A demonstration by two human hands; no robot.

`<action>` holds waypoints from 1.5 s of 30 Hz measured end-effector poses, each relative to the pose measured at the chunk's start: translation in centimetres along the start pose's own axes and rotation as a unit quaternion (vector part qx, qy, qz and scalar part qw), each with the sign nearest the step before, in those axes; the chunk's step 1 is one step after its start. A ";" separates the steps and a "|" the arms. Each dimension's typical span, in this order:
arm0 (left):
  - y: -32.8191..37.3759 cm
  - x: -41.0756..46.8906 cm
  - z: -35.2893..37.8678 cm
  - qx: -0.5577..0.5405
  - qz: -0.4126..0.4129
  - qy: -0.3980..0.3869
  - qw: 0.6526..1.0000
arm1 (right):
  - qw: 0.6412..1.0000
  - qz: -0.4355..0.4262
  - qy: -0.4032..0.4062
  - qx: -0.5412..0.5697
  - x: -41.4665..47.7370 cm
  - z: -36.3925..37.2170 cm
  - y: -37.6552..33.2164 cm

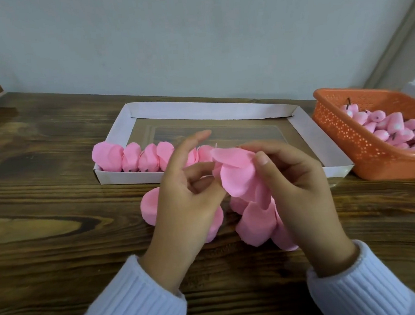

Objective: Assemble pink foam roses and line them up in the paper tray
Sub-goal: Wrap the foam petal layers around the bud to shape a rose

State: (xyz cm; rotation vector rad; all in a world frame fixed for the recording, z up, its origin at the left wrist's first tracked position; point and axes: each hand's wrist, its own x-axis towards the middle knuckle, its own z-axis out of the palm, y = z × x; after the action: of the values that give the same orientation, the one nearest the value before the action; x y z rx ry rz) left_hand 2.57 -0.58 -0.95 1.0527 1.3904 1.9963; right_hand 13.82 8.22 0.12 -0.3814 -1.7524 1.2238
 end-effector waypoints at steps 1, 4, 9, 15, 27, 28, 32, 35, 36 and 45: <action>0.0 0.0 0.0 0.006 0.008 -0.003 1.000 | 1.000 0.005 -0.003 -0.005 0.0 -0.1 0.1; 0.1 0.0 0.1 0.027 0.044 -0.016 0.999 | 1.000 0.019 -0.013 -0.004 0.1 0.0 0.2; 0.1 0.0 0.2 0.047 0.077 0.001 0.996 | 1.000 0.019 -0.018 0.009 -0.1 0.1 0.3; 0.1 -0.1 0.2 0.063 0.076 0.016 0.995 | 0.999 0.024 -0.024 0.012 -0.1 0.1 0.4; 0.0 -0.4 0.2 0.121 0.139 0.012 0.983 | 0.997 0.018 -0.041 0.067 -0.2 -0.1 0.8; 0.1 -0.4 0.3 0.119 0.145 0.009 0.982 | 0.996 0.019 -0.043 0.069 -0.2 -0.2 0.7; -0.2 -0.2 0.2 0.113 0.141 0.001 0.984 | 0.996 0.018 -0.055 0.071 -0.3 -0.2 0.5; -0.5 -0.1 0.2 0.105 0.118 0.012 0.987 | 0.994 0.012 -0.076 0.078 -0.2 -0.2 0.2; -0.5 -0.1 0.1 0.102 0.107 0.017 0.989 | 0.993 0.012 -0.083 0.078 -0.2 -0.2 0.1; -0.3 -0.1 0.2 0.093 0.029 0.011 0.995 | 0.997 0.055 -0.050 -0.026 -0.2 -0.1 0.3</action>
State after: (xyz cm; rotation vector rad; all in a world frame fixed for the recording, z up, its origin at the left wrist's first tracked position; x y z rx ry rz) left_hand 2.75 -0.43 -1.26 1.1681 1.5997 1.9531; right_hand 13.88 8.27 -0.21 -0.4591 -1.8729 1.2961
